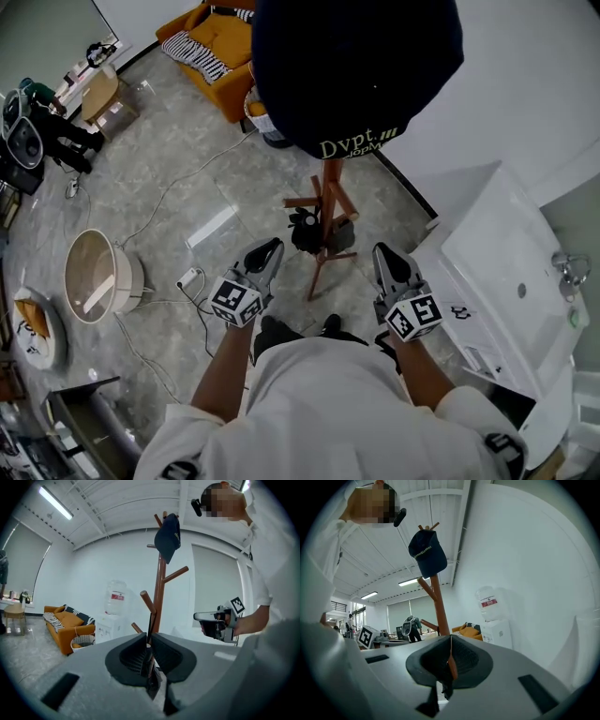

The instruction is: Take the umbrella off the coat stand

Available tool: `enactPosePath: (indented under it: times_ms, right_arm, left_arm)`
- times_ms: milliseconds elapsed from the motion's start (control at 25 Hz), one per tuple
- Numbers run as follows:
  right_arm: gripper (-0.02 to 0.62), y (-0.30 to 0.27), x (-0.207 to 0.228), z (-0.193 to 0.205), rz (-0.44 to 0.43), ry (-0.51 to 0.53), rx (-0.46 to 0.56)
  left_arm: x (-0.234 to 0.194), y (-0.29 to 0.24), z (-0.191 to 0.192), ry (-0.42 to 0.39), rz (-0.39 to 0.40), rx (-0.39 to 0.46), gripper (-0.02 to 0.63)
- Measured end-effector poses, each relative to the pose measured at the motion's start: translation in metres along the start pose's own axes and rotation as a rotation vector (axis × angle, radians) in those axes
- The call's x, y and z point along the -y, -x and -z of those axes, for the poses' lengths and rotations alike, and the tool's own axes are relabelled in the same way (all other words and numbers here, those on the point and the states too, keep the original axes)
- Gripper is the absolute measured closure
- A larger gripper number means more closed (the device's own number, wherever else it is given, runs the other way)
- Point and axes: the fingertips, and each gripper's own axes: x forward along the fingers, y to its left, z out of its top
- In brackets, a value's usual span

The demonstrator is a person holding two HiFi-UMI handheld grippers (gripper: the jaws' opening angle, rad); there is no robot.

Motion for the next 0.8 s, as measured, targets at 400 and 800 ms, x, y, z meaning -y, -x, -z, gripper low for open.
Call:
enactPosePath:
  times_ms: [400,800]
  right_arm:
    - [0.577,-0.014,0.005,-0.005,0.145,0.013,0.023]
    - [0.577,-0.01,0.01,-0.002,0.273,0.014,0.016]
  left_arm:
    - [-0.019,-0.047,0.018,0.001,0.243,-0.096,0.426]
    - [-0.008,-0.089,0.057,-0.041,0.448,-0.224,0.367]
